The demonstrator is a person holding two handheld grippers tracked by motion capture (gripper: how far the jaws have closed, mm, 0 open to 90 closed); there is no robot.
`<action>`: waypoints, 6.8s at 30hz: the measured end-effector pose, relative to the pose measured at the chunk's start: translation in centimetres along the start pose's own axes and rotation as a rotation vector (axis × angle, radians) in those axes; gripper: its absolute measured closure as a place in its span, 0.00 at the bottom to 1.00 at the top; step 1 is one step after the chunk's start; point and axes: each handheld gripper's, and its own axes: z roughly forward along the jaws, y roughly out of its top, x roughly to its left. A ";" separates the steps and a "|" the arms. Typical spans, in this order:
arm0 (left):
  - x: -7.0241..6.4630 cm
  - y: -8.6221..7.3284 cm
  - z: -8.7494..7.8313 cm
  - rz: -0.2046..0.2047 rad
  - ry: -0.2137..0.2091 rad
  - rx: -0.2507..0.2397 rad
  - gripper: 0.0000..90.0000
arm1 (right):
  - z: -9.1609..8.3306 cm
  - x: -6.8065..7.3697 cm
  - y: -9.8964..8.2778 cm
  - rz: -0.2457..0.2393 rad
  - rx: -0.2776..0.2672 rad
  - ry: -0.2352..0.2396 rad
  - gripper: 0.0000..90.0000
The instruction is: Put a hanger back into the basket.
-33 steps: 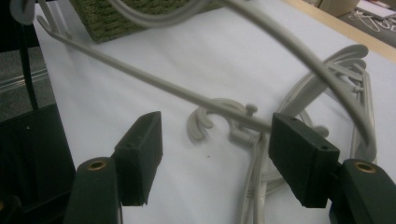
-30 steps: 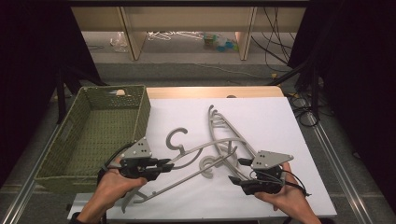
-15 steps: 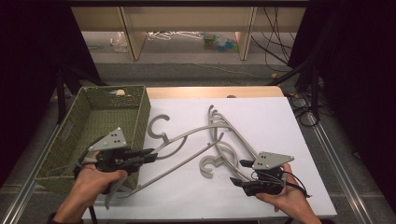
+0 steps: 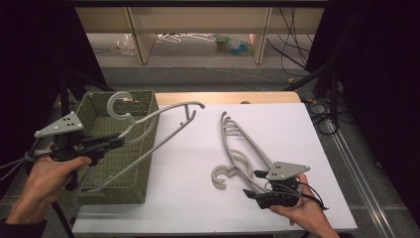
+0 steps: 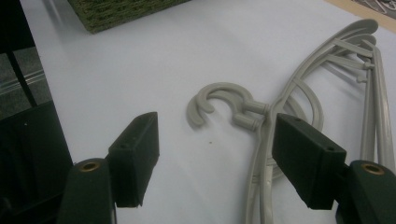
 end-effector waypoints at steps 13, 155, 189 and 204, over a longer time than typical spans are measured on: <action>4.6 0.0 -0.9 -0.043 0.106 -0.011 0.88 | 0.1 -0.2 -0.1 0.017 -0.007 -0.012 0.32; -11.9 -12.1 12.0 0.084 -0.103 -0.032 0.18 | 2.2 -2.4 -2.4 0.046 0.073 -0.096 0.22; -11.8 -12.2 12.1 0.114 -0.116 -0.024 0.19 | 6.2 -4.3 -2.6 0.169 0.369 -0.031 0.80; -11.9 -12.3 11.9 0.138 -0.102 -0.006 0.21 | 3.8 -4.3 -1.4 0.078 0.305 -0.076 0.91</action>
